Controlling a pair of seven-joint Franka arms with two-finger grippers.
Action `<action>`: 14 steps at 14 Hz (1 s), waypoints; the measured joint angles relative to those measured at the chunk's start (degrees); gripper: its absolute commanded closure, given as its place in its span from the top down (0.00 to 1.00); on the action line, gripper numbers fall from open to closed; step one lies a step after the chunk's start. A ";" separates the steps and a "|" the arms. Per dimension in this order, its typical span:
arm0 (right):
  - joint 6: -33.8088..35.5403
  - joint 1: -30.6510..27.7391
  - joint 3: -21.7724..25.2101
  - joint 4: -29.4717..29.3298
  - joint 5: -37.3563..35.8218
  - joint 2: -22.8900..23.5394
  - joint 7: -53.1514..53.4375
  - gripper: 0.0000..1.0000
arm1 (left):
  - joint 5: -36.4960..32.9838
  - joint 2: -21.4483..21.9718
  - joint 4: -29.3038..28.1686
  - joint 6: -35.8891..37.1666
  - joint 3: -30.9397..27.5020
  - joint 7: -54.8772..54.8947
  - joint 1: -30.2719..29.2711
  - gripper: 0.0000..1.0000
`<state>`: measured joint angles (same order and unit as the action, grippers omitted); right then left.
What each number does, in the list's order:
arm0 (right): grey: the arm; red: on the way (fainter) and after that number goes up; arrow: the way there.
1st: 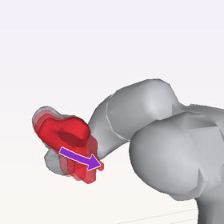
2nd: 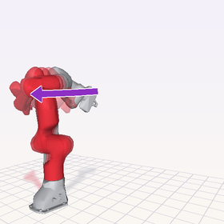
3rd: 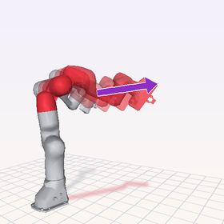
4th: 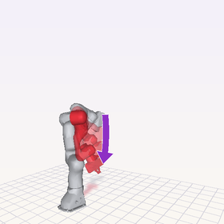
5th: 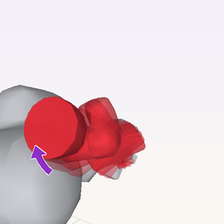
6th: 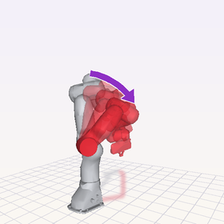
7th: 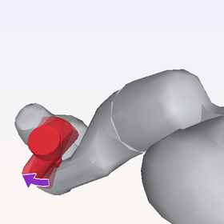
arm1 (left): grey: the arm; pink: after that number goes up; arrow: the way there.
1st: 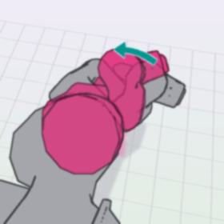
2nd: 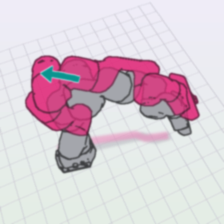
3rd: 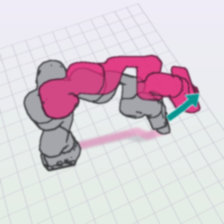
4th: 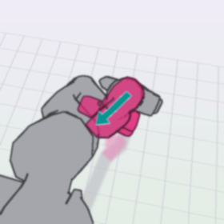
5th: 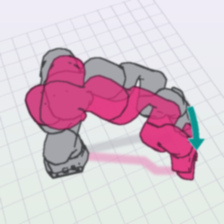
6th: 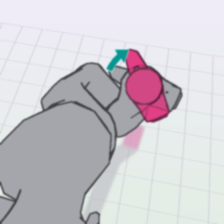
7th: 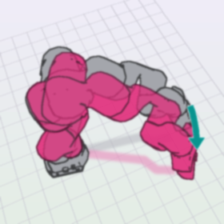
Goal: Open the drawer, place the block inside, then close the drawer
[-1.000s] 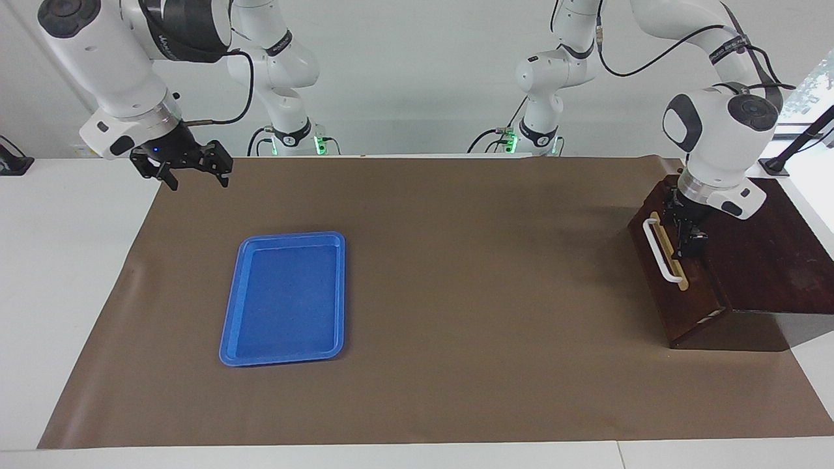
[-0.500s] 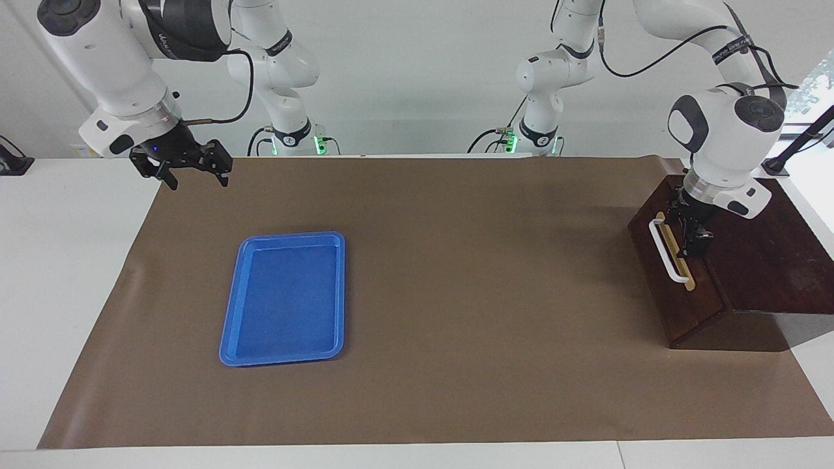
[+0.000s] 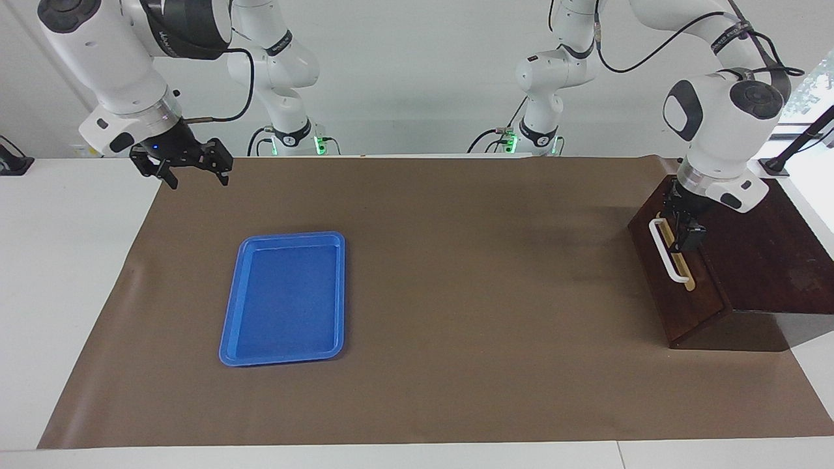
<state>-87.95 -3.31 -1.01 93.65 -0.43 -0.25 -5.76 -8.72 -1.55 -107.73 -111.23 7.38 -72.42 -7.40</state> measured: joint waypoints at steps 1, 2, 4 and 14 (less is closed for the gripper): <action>0.00 0.00 0.01 0.00 0.00 0.00 0.00 1.00 | 0.09 0.74 0.32 1.56 0.12 4.01 1.19 1.00; 0.00 0.00 0.01 0.00 0.00 0.00 0.00 1.00 | 0.40 1.59 0.45 2.95 0.17 8.19 1.98 1.00; 0.00 0.00 -0.02 0.00 0.00 0.00 0.00 1.00 | 2.58 3.13 1.03 7.37 0.14 20.73 2.60 1.00; 0.00 0.02 -0.17 0.00 0.00 -0.02 0.00 1.00 | 5.53 1.75 6.14 19.22 -0.17 66.30 5.64 1.00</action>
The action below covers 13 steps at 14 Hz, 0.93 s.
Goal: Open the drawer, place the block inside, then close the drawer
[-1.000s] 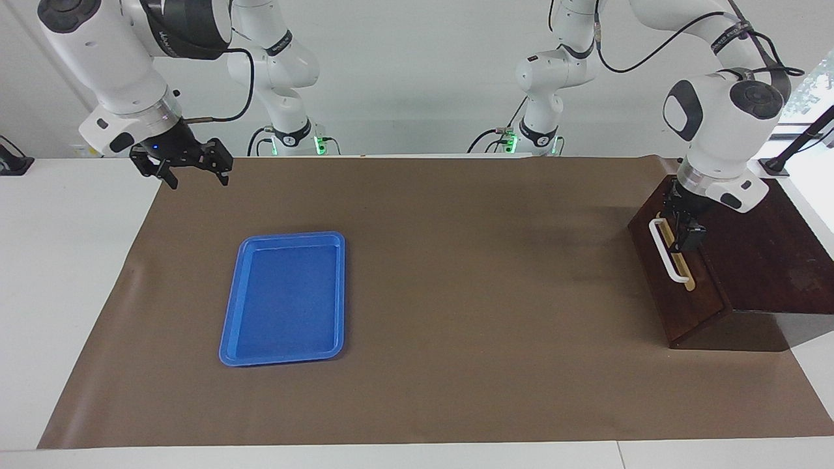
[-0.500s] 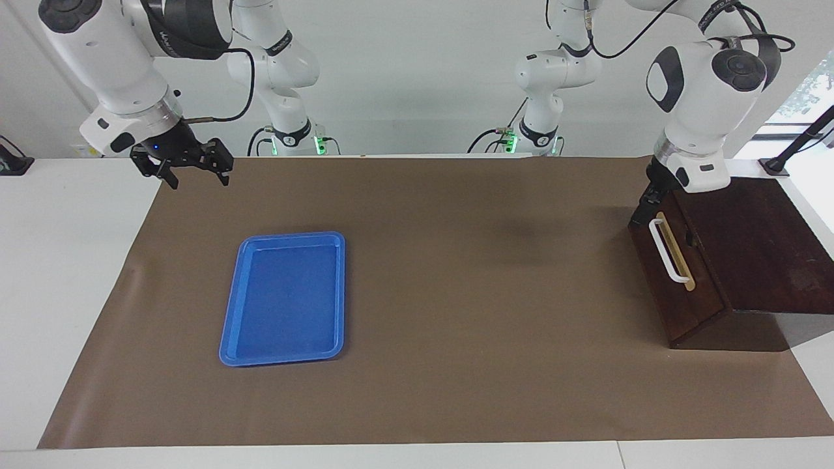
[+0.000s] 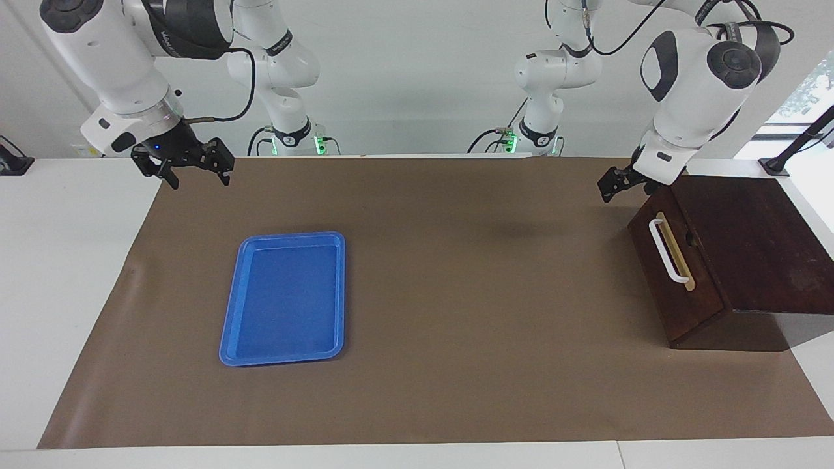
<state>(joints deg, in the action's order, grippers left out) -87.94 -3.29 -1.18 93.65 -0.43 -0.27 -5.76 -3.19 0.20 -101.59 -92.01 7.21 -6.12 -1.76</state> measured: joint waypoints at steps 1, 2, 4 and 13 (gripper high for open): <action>0.00 0.00 -0.02 0.00 0.00 0.00 0.00 1.00 | 0.06 -1.01 1.64 0.51 -0.26 1.53 0.33 1.00; 0.00 0.00 -0.02 0.00 0.00 0.00 0.00 1.00 | 0.06 -1.27 2.06 0.65 -1.00 1.82 0.91 1.00; 0.00 0.02 -0.03 0.00 0.00 0.00 0.00 1.00 | 0.08 -1.45 2.32 0.84 -1.88 2.95 1.71 1.00; 0.00 0.02 -0.03 0.00 0.00 0.00 0.00 1.00 | 0.08 -1.49 6.15 1.84 -3.06 5.56 3.90 1.00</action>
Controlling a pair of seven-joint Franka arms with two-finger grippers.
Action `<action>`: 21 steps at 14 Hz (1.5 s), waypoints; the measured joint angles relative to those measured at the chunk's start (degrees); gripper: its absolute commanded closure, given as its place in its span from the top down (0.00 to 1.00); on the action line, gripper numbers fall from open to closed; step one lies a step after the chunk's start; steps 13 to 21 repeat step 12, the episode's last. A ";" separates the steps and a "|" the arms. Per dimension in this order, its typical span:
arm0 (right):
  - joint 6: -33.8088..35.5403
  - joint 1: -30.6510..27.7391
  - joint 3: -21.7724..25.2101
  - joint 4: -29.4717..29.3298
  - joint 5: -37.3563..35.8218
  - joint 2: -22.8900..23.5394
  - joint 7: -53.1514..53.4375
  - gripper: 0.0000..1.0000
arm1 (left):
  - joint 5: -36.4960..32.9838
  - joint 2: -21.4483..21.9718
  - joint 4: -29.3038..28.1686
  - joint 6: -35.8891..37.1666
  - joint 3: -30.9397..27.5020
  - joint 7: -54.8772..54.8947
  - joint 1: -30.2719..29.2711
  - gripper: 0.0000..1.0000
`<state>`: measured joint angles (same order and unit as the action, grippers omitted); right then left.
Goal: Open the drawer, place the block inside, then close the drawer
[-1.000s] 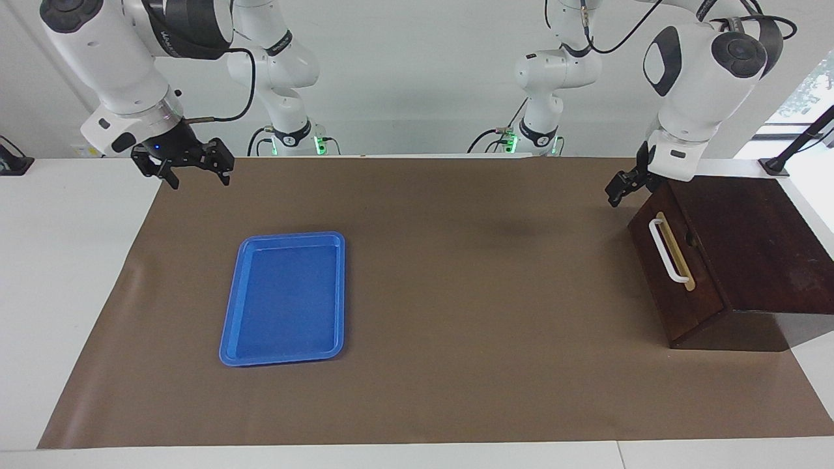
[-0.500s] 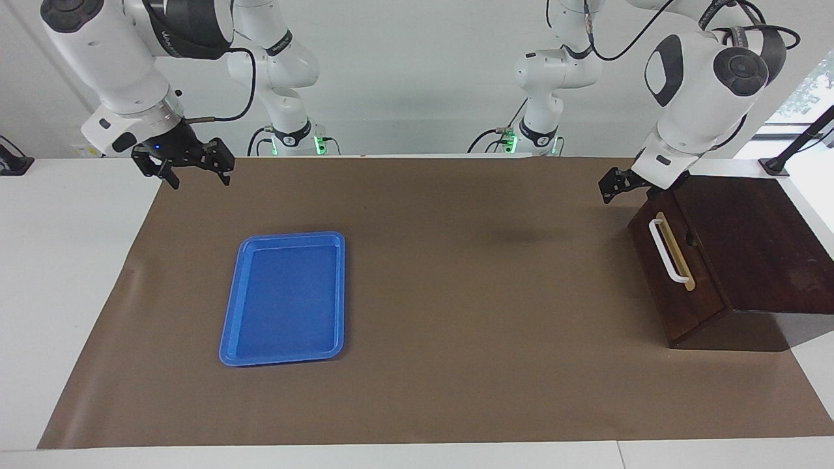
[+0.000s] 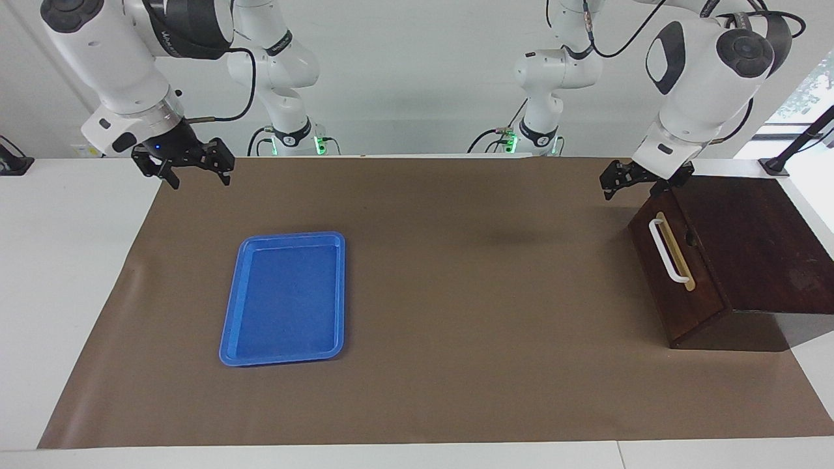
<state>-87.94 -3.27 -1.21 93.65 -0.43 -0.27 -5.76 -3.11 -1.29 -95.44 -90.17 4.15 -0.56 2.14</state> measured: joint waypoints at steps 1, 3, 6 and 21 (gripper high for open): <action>0.00 0.00 0.00 0.00 0.00 0.00 0.00 1.00 | 0.00 -0.01 0.02 0.01 -0.01 0.13 -0.02 1.00; 0.00 0.00 0.00 0.00 0.00 0.00 0.00 1.00 | 0.00 -0.05 0.06 0.06 -0.01 0.60 -0.08 1.00; 0.00 0.00 0.00 0.00 0.00 0.00 0.00 1.00 | 0.00 -0.03 1.35 2.16 -0.04 0.82 -0.13 1.00; 0.00 0.00 0.00 0.00 0.00 0.00 -0.01 1.00 | 2.36 -0.03 2.12 3.10 -0.09 1.00 -0.14 1.00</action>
